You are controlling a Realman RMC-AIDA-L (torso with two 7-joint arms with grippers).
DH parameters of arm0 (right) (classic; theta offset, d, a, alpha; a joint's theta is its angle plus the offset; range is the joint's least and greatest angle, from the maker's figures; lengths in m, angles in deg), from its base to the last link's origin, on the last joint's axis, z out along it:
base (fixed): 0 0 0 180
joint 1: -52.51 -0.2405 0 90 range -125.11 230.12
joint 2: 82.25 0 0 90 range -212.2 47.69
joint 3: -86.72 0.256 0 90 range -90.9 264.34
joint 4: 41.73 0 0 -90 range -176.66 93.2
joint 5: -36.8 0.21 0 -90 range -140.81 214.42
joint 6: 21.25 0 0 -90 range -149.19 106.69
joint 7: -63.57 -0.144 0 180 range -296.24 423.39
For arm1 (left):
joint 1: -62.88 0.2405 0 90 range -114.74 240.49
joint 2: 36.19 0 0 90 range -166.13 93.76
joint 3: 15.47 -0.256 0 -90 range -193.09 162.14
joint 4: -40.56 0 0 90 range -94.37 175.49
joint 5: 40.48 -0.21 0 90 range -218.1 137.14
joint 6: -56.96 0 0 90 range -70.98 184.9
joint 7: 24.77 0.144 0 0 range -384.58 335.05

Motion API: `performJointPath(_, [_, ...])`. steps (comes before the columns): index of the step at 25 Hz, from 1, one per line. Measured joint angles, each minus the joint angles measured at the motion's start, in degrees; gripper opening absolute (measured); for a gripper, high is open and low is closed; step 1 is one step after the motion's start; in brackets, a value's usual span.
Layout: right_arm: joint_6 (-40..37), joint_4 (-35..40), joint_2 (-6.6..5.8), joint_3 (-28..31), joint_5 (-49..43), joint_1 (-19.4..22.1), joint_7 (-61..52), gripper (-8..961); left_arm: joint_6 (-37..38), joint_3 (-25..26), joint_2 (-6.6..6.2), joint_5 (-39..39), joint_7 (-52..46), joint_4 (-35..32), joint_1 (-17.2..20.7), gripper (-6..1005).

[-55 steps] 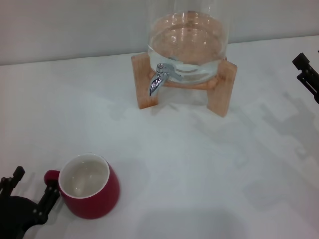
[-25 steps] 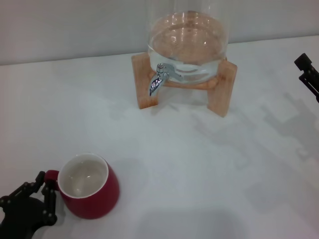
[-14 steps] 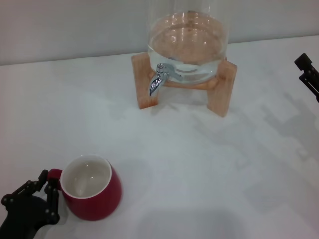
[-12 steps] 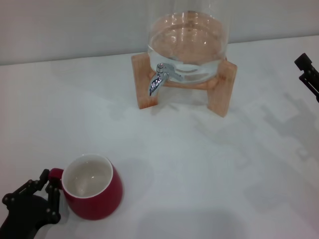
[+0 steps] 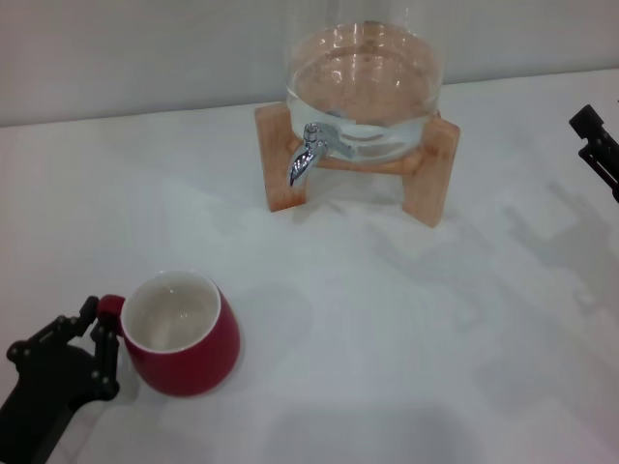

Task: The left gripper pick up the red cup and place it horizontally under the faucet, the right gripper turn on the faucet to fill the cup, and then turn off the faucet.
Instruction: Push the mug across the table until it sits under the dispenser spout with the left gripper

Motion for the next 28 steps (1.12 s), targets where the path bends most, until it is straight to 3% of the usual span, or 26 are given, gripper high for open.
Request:
performJointPath(14, [-0.43,0.56,0.0,-1.8,-0.04,-0.12,-1.81,855,-3.89,0.31,-0.32,3.74,-6.89,6.28,-11.34,126])
performJointPath(28, [-0.42,0.7,0.0,-2.13,-0.02,-0.7,-1.85,854,-8.89,-0.29,-0.41,2.45,-7.68,7.16,-18.08,126])
